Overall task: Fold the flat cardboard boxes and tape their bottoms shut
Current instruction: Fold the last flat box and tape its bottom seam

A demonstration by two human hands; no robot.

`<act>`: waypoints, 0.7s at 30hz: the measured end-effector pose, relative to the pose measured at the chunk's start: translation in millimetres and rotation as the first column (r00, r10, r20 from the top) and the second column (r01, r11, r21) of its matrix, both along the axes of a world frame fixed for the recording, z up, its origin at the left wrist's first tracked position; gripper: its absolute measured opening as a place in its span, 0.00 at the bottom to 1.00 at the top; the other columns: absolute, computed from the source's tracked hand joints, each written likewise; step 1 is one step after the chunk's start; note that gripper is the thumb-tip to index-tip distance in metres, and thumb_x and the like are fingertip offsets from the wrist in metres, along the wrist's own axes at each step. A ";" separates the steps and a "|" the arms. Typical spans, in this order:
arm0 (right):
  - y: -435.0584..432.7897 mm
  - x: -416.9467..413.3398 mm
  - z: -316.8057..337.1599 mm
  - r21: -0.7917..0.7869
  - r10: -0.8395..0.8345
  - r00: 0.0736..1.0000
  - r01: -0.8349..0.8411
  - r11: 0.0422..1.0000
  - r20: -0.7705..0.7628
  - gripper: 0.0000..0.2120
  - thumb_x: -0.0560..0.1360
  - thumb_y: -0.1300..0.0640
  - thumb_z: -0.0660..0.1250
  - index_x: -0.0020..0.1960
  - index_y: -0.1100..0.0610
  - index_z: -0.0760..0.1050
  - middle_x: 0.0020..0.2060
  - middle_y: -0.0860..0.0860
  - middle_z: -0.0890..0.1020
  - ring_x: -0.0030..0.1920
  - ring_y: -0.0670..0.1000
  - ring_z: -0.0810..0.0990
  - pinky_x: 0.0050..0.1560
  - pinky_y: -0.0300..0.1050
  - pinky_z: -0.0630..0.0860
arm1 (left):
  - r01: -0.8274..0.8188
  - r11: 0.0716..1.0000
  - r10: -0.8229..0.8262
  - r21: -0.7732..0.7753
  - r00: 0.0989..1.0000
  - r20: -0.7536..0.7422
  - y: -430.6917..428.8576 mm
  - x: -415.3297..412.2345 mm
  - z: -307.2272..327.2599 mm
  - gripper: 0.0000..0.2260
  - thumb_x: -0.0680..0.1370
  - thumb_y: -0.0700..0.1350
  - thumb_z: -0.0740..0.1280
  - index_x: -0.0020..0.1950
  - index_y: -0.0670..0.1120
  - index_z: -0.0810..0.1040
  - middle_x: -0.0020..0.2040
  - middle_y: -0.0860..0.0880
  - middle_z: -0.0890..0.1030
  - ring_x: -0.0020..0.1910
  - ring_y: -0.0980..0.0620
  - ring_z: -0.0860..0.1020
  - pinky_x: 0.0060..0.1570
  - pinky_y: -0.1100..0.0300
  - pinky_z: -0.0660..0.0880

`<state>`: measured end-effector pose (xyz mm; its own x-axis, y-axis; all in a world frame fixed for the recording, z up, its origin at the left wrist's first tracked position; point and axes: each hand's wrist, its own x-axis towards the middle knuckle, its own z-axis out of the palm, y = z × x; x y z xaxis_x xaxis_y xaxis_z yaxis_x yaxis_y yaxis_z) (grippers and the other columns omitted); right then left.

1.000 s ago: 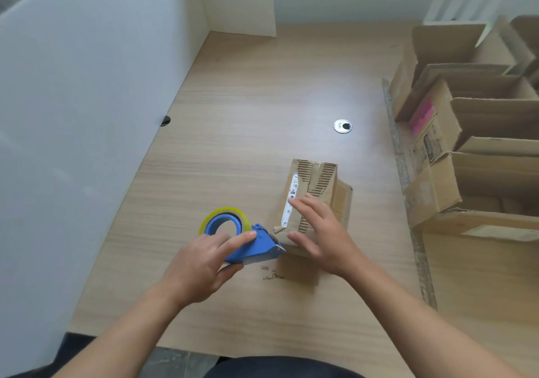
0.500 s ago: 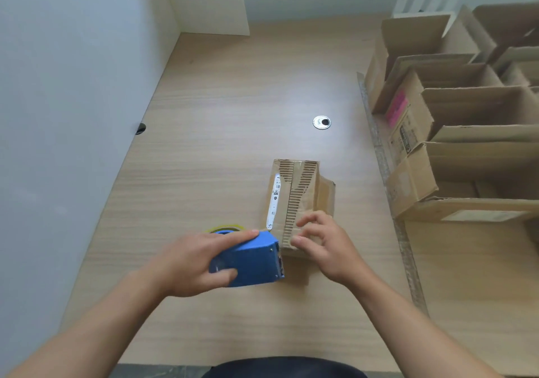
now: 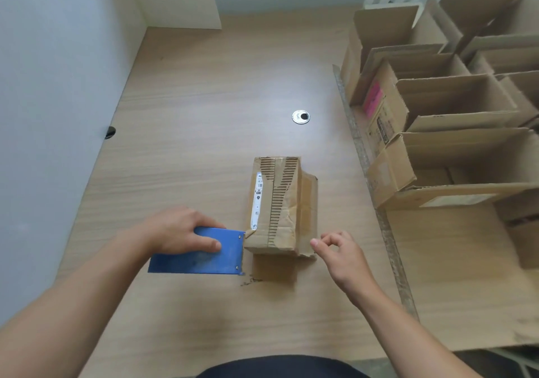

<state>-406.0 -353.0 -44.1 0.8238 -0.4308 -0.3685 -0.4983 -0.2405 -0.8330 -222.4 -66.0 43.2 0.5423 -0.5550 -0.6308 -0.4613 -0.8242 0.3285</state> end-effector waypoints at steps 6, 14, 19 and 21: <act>9.8 -2.8 -17.1 -0.045 0.003 0.999 -0.005 0.999 -0.051 0.14 0.76 0.54 0.72 0.34 0.56 0.75 0.44 0.52 0.76 0.46 0.44 0.76 0.45 0.34 0.65 | 0.036 0.997 -0.036 0.073 0.999 0.003 -18.9 14.6 -10.8 0.15 0.72 0.65 0.65 0.58 0.73 0.75 0.48 0.64 0.81 0.48 0.62 0.77 0.49 0.59 0.75; 12.3 10.0 -34.1 -0.235 0.086 0.953 -0.159 0.959 -0.292 0.12 0.77 0.44 0.68 0.46 0.52 0.83 0.45 0.52 0.75 0.51 0.55 0.77 0.46 0.41 0.64 | 0.027 0.996 -0.016 0.081 0.991 -0.132 -37.6 21.8 -26.4 0.15 0.72 0.65 0.67 0.59 0.74 0.74 0.52 0.68 0.80 0.53 0.61 0.77 0.57 0.57 0.74; 13.8 3.9 -30.0 -0.242 0.088 0.941 -0.173 0.955 -0.328 0.20 0.74 0.41 0.70 0.59 0.52 0.75 0.54 0.53 0.73 0.58 0.56 0.75 0.59 0.46 0.71 | 0.031 0.997 -0.019 0.072 0.987 -0.157 -33.1 22.1 -29.7 0.14 0.73 0.65 0.66 0.58 0.76 0.74 0.52 0.68 0.80 0.53 0.60 0.77 0.56 0.58 0.74; 15.3 2.6 -25.1 -0.253 0.176 0.966 -0.222 0.941 -0.192 0.07 0.75 0.50 0.70 0.45 0.51 0.73 0.43 0.47 0.74 0.45 0.48 0.74 0.49 0.45 0.70 | 0.027 0.997 -0.016 0.076 0.989 -0.150 -34.2 20.8 -29.5 0.14 0.72 0.65 0.66 0.56 0.77 0.73 0.53 0.67 0.80 0.54 0.59 0.77 0.56 0.57 0.73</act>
